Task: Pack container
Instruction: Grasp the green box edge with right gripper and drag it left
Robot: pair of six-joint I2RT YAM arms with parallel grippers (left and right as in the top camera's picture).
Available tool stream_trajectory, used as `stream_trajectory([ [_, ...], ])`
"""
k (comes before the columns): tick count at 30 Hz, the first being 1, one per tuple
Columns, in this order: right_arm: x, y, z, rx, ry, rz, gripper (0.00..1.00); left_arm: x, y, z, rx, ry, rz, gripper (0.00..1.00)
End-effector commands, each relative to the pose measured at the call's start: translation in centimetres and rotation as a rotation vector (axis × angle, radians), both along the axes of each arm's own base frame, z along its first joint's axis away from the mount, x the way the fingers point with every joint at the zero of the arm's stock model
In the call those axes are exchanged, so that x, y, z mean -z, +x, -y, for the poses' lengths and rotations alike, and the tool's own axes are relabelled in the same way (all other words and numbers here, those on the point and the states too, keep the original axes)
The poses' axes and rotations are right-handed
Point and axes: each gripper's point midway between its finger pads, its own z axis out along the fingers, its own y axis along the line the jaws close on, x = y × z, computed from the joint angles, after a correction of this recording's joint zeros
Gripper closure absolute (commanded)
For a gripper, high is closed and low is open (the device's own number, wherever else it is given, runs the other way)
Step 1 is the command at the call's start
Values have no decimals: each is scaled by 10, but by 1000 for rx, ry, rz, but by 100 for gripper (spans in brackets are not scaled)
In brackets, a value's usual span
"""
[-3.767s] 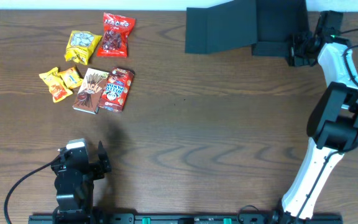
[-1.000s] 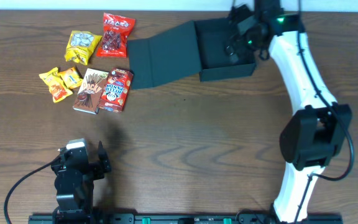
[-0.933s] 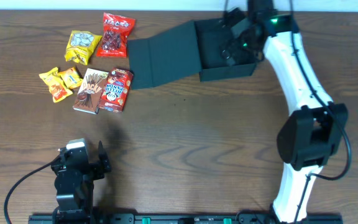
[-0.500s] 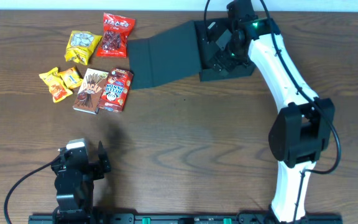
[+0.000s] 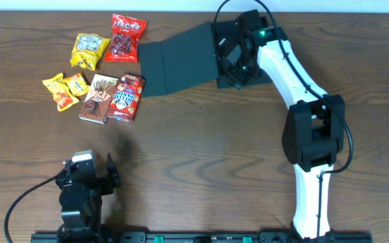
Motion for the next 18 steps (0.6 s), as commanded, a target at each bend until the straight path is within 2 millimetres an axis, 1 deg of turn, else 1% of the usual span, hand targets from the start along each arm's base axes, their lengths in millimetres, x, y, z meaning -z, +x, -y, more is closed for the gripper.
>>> stream_trajectory([
  [1,8,-1,-3,46,6,-16,38,6,0,-1,-4,-4,-8,5],
  [2,8,0,-3,60,10,-16,43,6,0,-1,-4,-4,-8,5],
  [3,8,0,-3,70,12,-16,44,6,0,-1,-4,-4,-8,5],
  [5,8,0,-3,84,15,-19,60,6,0,-1,-4,-4,-8,5],
  [7,8,-1,-4,110,20,-26,71,6,0,-1,-4,-4,-8,5],
  [8,8,-2,-5,119,22,-29,74,6,0,-1,-4,-4,-8,5],
  [12,10,-12,-13,110,13,-60,82,6,0,-1,-4,-4,-8,5],
  [15,11,-22,-20,100,3,-87,82,6,0,-1,-4,-4,-8,5],
  [17,11,-26,-26,126,8,-97,83,6,0,-1,-4,-4,-8,5],
  [18,11,-27,-28,146,13,-100,85,6,0,-1,-4,-4,-8,5],
])
